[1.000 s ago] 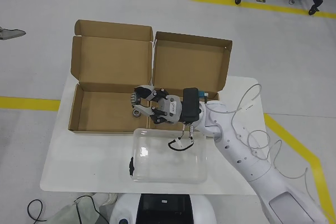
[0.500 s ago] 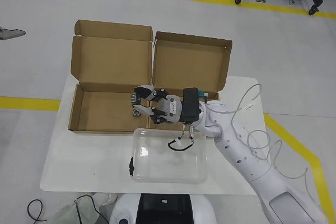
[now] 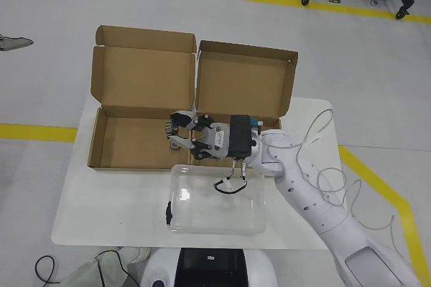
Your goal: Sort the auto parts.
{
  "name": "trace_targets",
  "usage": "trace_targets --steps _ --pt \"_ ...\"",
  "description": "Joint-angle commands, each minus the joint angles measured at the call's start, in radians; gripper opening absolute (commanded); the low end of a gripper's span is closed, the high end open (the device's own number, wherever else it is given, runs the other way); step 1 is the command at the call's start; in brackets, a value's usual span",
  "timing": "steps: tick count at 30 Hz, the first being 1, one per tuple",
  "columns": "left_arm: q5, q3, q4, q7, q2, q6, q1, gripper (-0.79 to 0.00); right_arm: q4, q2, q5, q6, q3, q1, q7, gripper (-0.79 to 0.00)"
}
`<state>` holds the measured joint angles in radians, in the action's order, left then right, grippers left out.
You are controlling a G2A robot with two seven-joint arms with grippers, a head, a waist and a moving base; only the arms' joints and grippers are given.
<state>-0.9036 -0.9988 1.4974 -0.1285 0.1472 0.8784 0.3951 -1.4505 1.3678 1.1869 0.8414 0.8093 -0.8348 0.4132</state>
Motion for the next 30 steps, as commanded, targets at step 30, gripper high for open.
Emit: trace_targets --steps 30 --pt "0.0 0.0 0.0 0.0 0.0 0.0 0.0 0.0 0.58 0.201 -0.194 -0.13 -0.269 0.249 -0.343 -0.785"
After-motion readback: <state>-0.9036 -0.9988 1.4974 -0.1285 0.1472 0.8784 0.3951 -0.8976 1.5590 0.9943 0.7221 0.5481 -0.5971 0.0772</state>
